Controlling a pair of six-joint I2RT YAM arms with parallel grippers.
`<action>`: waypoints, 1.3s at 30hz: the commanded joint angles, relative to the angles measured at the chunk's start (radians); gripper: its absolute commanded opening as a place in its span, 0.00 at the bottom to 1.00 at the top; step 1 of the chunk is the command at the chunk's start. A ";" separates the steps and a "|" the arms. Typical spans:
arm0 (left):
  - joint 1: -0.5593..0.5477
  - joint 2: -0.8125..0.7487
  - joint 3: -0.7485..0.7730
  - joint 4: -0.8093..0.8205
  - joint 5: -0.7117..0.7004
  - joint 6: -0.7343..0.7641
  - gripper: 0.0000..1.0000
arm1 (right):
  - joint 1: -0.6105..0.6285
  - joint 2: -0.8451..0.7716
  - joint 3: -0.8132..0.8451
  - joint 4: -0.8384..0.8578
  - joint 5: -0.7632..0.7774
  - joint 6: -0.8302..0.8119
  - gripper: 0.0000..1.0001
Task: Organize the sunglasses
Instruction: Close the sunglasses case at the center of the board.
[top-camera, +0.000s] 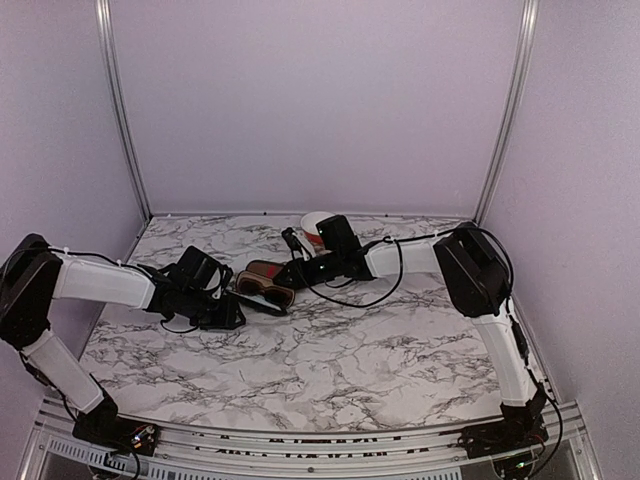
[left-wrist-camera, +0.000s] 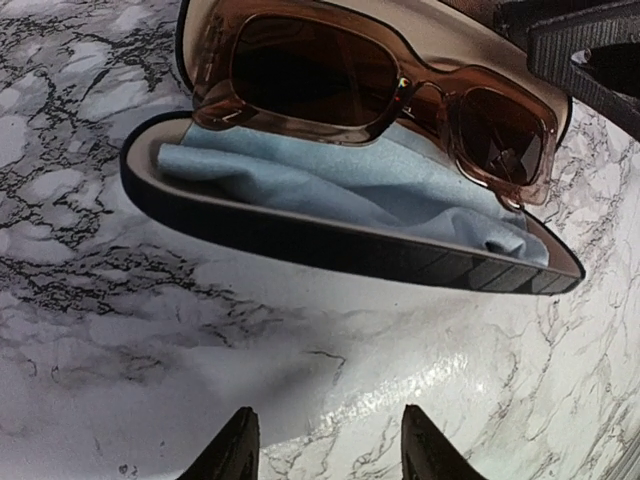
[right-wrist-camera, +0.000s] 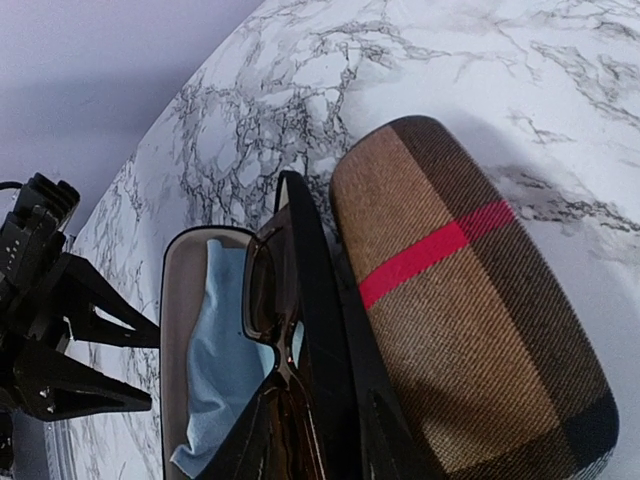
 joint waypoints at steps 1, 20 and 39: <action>-0.001 0.051 0.000 0.094 0.014 -0.030 0.48 | -0.001 0.014 0.028 -0.041 -0.071 0.019 0.31; 0.018 0.165 0.049 0.091 -0.068 0.027 0.40 | 0.052 -0.121 -0.103 0.059 -0.147 0.072 0.34; 0.040 0.200 0.080 0.076 -0.064 0.088 0.39 | -0.002 -0.141 -0.080 -0.135 -0.027 -0.075 0.42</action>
